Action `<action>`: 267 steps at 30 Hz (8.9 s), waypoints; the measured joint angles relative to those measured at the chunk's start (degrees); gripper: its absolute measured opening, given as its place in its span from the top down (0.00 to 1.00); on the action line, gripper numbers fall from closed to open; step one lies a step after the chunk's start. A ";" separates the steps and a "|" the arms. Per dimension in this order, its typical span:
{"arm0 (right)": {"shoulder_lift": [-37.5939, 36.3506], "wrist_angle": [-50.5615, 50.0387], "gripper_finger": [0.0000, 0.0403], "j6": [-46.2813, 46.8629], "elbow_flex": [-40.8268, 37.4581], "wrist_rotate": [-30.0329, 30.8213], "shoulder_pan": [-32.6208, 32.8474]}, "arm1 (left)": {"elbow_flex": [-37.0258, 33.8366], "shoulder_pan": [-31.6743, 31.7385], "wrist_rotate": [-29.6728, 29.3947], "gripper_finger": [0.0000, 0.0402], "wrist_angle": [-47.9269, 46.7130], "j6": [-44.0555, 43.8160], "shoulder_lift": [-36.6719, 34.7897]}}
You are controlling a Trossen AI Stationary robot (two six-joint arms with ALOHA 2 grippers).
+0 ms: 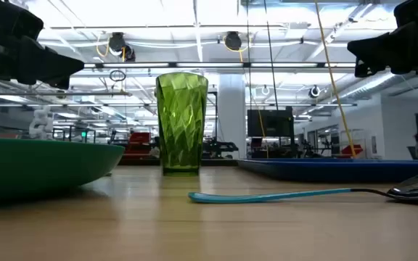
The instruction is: Pick and place plate/cup/fork/spoon on tray
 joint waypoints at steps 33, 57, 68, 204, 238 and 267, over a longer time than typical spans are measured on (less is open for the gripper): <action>0.00 0.00 1.00 0.00 0.00 -0.02 0.00 | -0.02 0.00 0.00 0.94 -0.01 -0.02 0.01; 0.00 -0.02 1.00 -0.02 -0.01 -0.02 0.00 | -0.02 -0.02 0.00 0.94 -0.02 -0.02 0.02; 0.01 0.00 1.00 0.00 0.00 -0.01 0.01 | -0.01 -0.01 0.00 0.94 0.00 -0.02 0.02; 49.78 -24.47 1.00 16.93 47.45 9.03 4.34 | 75.45 -6.08 -7.58 0.68 -38.57 5.82 85.61; 49.11 -22.99 1.00 19.26 47.45 9.07 14.75 | 70.61 -1.89 -10.03 0.68 -41.99 8.82 86.16; 49.11 -24.90 1.00 17.94 47.45 9.16 14.75 | 73.70 -1.42 -9.59 0.95 -37.83 17.50 86.16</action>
